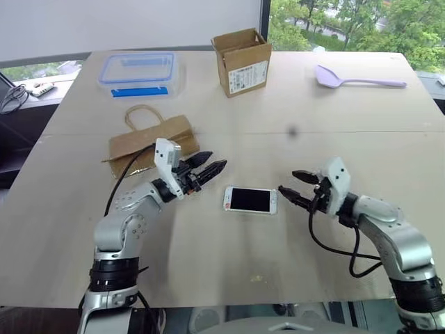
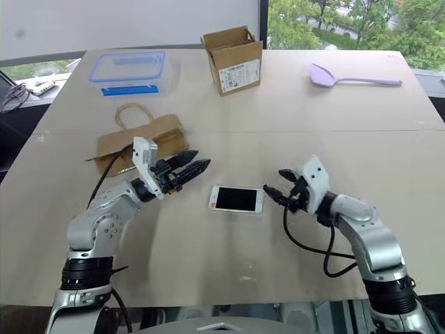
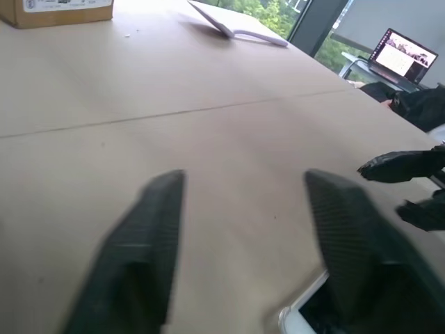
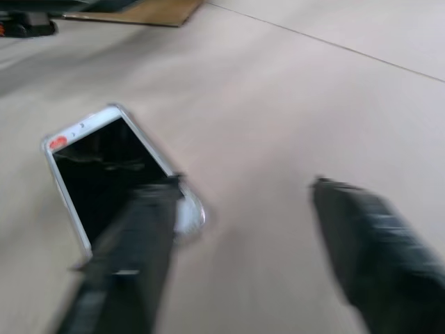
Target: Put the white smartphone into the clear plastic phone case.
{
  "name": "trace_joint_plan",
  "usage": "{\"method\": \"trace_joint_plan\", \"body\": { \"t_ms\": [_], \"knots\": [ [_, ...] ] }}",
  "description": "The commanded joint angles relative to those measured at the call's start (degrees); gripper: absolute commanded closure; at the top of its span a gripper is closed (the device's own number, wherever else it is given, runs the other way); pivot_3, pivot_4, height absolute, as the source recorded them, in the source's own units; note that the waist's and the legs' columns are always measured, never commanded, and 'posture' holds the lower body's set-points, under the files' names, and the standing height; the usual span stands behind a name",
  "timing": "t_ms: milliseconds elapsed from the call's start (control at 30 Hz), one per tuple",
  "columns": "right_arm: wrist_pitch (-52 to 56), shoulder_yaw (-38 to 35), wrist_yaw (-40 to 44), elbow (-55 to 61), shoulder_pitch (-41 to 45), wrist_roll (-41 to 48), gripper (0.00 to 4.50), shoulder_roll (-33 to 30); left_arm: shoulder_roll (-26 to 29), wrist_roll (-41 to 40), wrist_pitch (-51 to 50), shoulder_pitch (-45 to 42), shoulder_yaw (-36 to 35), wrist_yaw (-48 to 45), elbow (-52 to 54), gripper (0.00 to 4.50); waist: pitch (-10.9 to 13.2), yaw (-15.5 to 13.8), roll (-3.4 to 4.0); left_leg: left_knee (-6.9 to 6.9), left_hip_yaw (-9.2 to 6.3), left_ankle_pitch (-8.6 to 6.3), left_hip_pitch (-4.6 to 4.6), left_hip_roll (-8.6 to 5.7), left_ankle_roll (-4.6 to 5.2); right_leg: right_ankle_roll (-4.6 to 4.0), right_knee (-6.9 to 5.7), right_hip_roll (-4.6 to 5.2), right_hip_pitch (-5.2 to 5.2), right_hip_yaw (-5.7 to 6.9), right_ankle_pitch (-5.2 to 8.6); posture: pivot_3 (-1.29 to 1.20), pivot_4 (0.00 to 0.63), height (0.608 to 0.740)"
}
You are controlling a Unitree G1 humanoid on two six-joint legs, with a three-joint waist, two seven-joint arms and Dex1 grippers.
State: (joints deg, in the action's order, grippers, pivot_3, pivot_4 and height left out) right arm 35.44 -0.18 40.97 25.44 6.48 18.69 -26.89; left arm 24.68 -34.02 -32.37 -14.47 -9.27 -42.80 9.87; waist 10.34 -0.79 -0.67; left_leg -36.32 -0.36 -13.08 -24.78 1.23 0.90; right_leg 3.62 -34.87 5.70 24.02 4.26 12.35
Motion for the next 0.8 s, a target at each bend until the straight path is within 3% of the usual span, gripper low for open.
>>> {"method": "trace_joint_plan", "body": {
  "t_ms": [33, 600, 800],
  "knots": [
    [-1.80, -5.68, 1.24, 4.15, -1.87, 2.51, 0.02, -3.49, 3.30, -2.83, -1.53, 1.98, -1.74, -1.96, 5.79, 0.06, 0.06, 0.01, -0.05, -0.02, -0.03, 0.00, 0.02, 0.00, 0.00, 0.00, -0.05, -0.01, -0.01, 0.00, 0.00, 0.00, 0.150, 0.740],
    [-9.15, -15.05, 7.16, 4.79, -14.68, 5.83, 0.02, -12.94, 12.67, -5.04, -4.26, 14.50, -1.72, -5.13, 17.37, 0.06, 0.07, -0.04, -0.05, -0.59, -0.08, 0.01, 0.12, 0.09, 0.00, -0.08, -0.78, -0.11, -0.02, -0.08, 0.00, 0.00, 0.150, 0.740],
    [-12.75, -18.04, 8.44, 5.67, -21.62, 5.80, 0.02, -12.98, 12.65, -5.60, -4.78, 10.77, -5.97, -1.38, 12.23, 0.06, 0.07, -0.33, -0.04, -0.95, -0.19, 0.01, 0.15, 0.10, 0.01, -0.36, -1.03, -0.18, -0.12, -0.16, 0.09, 0.00, 0.150, 0.740]
  ]
}}
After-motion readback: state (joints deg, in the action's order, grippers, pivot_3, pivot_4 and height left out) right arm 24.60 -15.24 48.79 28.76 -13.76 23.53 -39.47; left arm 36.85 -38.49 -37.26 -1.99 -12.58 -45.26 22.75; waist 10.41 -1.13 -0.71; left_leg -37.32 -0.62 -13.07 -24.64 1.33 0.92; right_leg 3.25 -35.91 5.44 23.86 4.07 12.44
